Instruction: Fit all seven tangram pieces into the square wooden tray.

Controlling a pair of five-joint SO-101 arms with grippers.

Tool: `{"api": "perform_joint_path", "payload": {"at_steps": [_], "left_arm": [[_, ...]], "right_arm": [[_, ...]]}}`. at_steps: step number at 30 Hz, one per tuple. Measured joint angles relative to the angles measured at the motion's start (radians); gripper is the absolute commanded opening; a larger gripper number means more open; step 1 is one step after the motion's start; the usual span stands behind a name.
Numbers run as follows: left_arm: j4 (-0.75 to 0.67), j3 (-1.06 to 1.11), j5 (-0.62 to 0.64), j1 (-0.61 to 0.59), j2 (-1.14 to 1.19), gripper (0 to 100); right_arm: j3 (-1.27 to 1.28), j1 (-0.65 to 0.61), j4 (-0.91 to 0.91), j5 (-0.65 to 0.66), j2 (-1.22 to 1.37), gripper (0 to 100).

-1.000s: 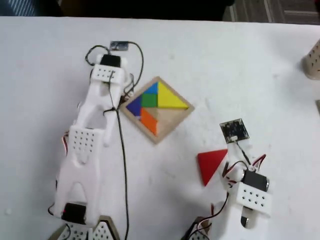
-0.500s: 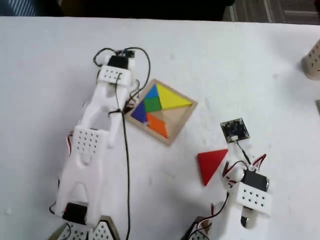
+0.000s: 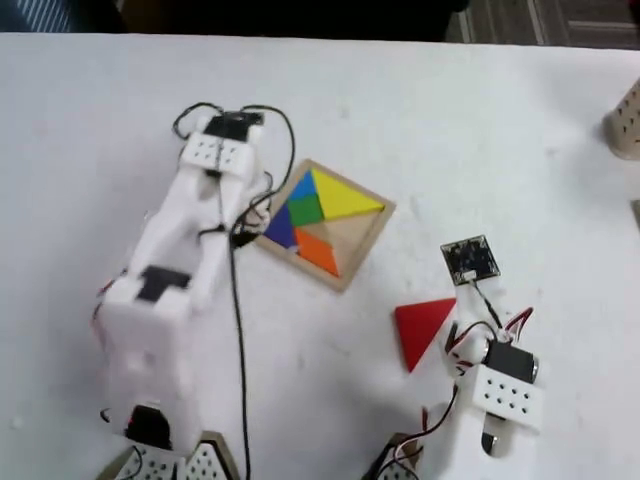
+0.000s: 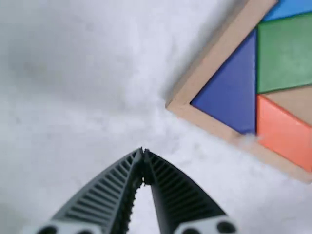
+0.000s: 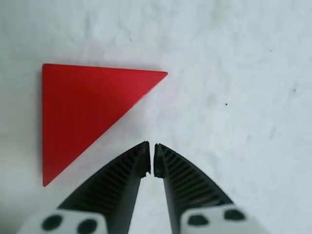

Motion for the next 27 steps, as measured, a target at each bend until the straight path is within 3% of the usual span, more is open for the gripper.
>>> {"api": "perform_joint_path", "payload": {"at_steps": [7,13,21,27], "left_arm": [[-0.46,0.522,0.0,-0.002,-0.465,2],[-0.882,0.741,0.009,0.008,-0.489,2],[-0.931,0.629,0.008,0.044,-0.264,2],[-0.916,0.608,0.008,0.043,-0.239,2]], "right_arm": [[0.0,0.0,0.0,0.0,0.0,1.8],[0.0,0.0,0.0,0.0,0.0,1.8],[0.0,0.0,0.0,0.0,0.0,1.8],[0.0,0.0,0.0,0.0,0.0,1.8]]}}
